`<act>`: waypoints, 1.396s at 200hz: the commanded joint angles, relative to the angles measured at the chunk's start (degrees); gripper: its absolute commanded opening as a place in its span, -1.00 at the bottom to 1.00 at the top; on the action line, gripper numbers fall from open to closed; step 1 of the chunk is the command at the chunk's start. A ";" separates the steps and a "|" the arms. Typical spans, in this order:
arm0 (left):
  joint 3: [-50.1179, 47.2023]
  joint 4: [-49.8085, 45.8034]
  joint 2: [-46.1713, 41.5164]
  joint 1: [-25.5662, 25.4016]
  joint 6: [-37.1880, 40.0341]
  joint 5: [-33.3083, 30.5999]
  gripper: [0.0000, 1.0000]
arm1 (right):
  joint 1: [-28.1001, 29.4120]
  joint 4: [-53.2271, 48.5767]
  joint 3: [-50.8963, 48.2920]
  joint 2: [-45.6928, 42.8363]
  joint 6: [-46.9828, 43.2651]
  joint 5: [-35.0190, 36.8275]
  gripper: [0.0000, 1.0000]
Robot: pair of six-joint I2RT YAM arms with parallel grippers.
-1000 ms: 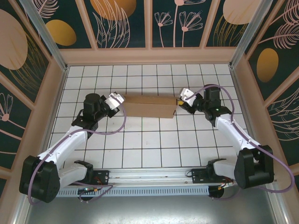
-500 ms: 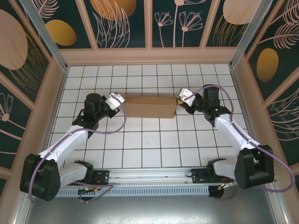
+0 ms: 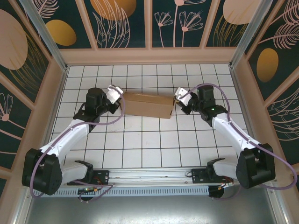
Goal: Fold the paper box
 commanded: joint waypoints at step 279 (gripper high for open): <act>11.38 -20.66 1.49 -2.29 -32.66 3.52 -1.00 | 5.89 -19.06 19.85 11.81 54.39 18.06 -1.00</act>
